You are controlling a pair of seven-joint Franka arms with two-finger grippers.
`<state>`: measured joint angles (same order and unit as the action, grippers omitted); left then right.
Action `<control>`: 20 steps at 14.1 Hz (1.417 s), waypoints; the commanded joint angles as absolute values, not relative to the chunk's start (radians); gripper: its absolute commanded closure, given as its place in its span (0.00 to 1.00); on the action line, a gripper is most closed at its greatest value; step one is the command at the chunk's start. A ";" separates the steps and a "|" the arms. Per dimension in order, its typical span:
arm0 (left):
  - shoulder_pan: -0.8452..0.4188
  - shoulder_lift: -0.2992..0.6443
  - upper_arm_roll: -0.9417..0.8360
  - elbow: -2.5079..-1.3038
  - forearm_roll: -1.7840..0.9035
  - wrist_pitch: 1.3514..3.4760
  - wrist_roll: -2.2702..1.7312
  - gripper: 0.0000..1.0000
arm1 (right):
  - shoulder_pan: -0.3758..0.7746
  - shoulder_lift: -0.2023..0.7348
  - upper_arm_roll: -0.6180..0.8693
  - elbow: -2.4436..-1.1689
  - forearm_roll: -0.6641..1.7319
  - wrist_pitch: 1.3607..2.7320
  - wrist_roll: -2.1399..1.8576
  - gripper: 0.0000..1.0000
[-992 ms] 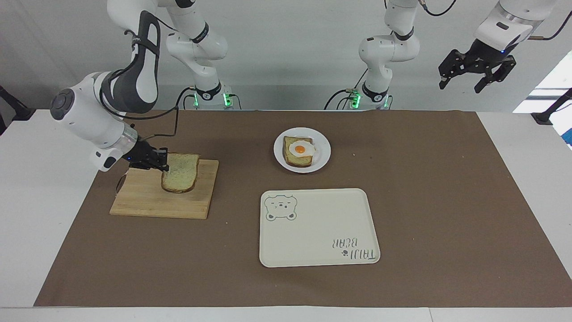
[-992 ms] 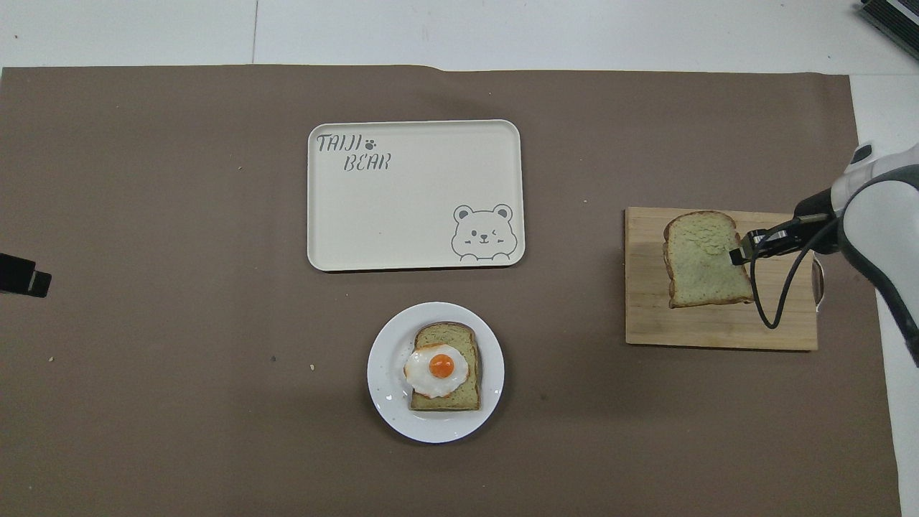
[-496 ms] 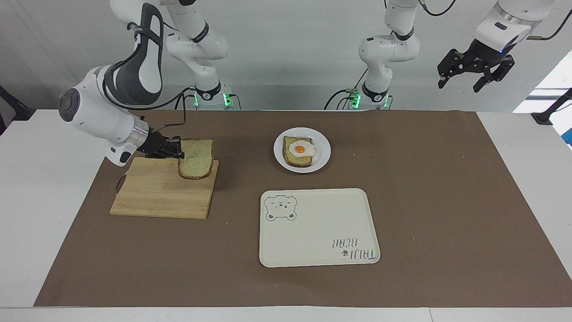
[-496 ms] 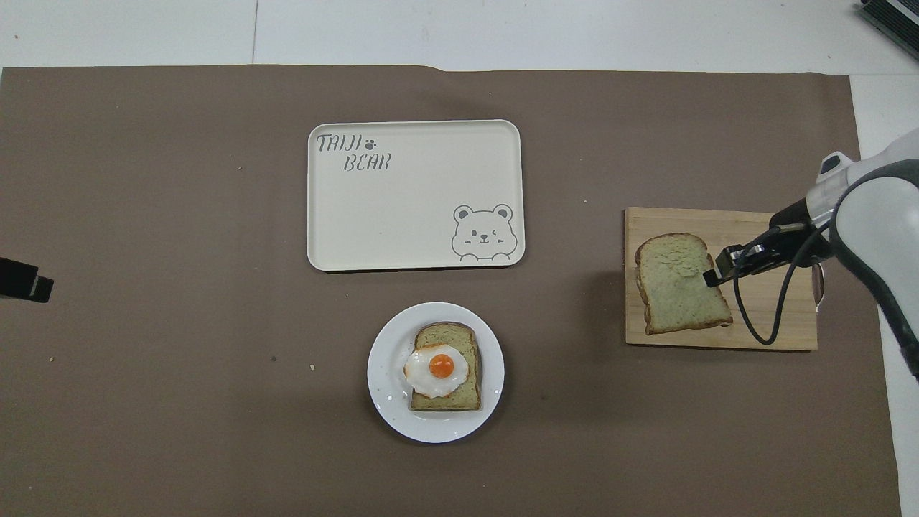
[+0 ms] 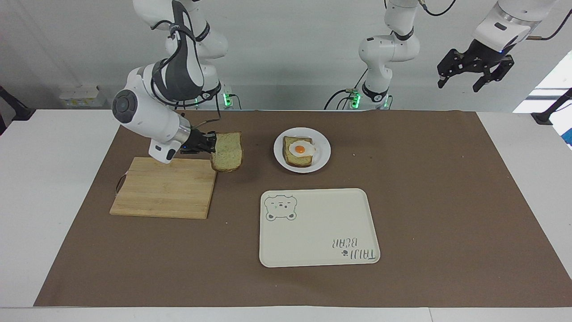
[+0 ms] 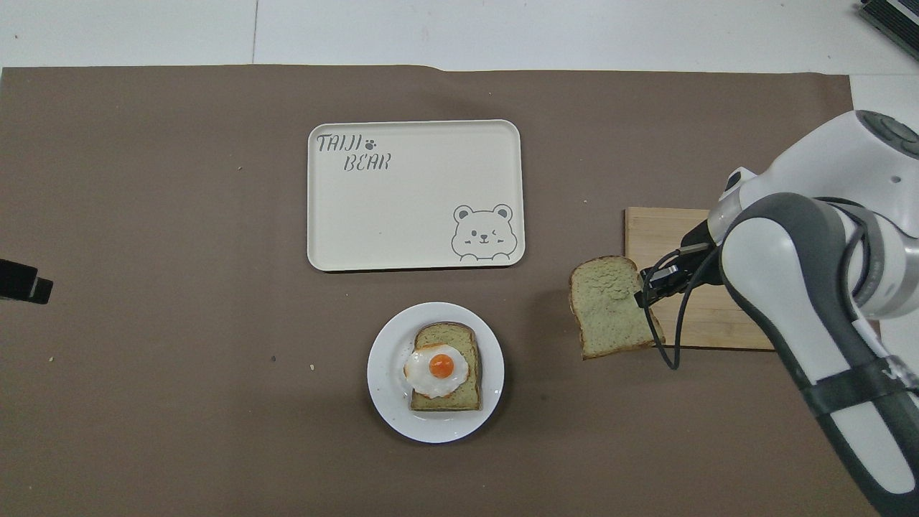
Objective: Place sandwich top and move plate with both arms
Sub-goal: 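Carry the bread slice with the right gripper onto the egg toast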
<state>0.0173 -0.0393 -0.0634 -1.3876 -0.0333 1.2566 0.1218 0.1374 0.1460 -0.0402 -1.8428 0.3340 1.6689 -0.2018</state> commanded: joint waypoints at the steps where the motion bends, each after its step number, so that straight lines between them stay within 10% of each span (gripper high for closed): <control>1: 0.020 -0.066 -0.061 -1.416 -0.043 1.250 0.124 0.00 | 0.216 0.089 -0.041 -1.923 0.354 1.768 -0.114 1.00; 20: 0.029 -0.066 -0.051 -1.416 -0.043 1.256 0.121 0.00 | 0.635 0.162 -0.038 -2.048 0.371 2.103 0.261 1.00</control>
<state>0.0180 -0.0402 -0.0491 -1.3879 -0.0332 1.2565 0.1218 0.6035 0.1430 -0.0358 -2.0323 0.3355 2.0621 0.2398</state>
